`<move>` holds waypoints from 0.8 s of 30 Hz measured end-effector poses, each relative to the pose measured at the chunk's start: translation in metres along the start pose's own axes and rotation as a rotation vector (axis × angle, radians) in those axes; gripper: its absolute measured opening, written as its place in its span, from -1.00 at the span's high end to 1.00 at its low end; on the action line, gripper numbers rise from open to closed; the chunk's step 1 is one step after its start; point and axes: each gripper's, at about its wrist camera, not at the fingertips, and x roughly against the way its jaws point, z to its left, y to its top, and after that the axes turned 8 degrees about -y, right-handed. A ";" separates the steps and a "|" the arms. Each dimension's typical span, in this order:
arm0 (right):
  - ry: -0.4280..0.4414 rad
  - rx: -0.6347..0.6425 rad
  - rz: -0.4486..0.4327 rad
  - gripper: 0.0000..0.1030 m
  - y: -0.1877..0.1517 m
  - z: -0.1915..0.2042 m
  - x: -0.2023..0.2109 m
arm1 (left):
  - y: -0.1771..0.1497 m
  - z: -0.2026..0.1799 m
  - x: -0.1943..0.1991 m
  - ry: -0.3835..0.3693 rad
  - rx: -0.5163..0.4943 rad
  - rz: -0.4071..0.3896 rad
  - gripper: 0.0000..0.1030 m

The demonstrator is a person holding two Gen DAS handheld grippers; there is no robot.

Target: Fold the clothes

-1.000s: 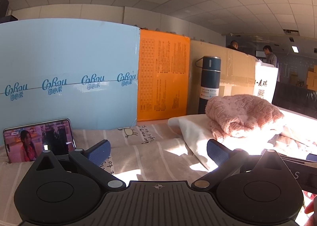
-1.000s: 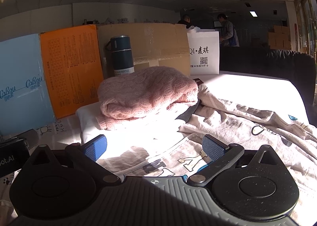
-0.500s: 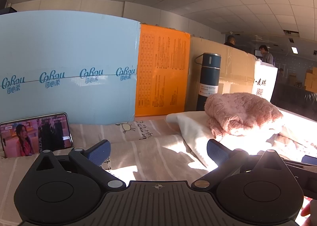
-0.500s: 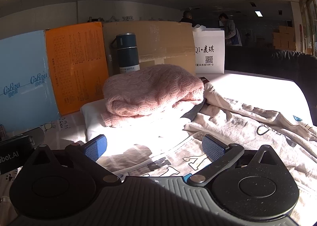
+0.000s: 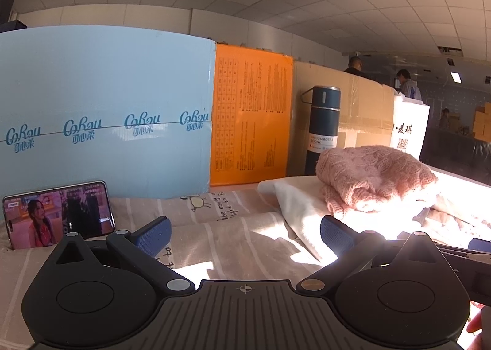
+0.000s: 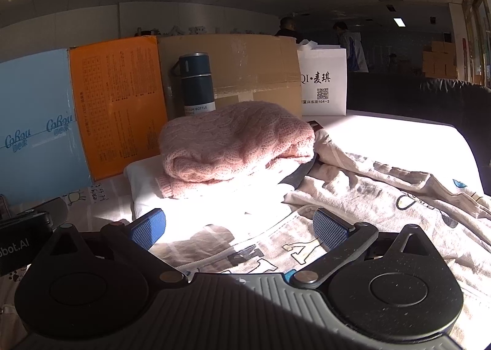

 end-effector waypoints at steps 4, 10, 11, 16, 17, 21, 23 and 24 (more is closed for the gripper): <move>-0.002 -0.003 -0.002 -1.00 0.000 -0.001 0.000 | 0.000 0.000 0.000 0.001 0.003 -0.001 -1.00; -0.002 0.000 0.000 -1.00 0.000 0.000 0.000 | 0.001 0.000 -0.001 -0.001 0.002 0.000 -1.00; -0.003 0.000 0.000 -1.00 0.000 0.000 0.000 | 0.001 0.001 -0.001 -0.001 0.002 0.000 -1.00; -0.002 0.000 -0.001 -1.00 0.000 0.000 -0.001 | 0.001 0.001 -0.001 -0.003 0.002 0.001 -1.00; -0.001 0.000 -0.001 -1.00 0.000 0.000 -0.001 | 0.000 0.001 -0.001 -0.002 0.002 0.001 -1.00; -0.001 0.001 0.000 -1.00 0.000 0.000 -0.001 | 0.000 0.001 0.000 -0.001 0.003 0.000 -1.00; 0.000 0.001 0.000 -1.00 0.000 0.000 -0.001 | 0.000 0.001 0.000 -0.001 0.002 0.000 -1.00; 0.000 0.001 0.000 -1.00 0.000 0.000 -0.001 | 0.000 0.000 0.000 -0.001 0.001 0.000 -1.00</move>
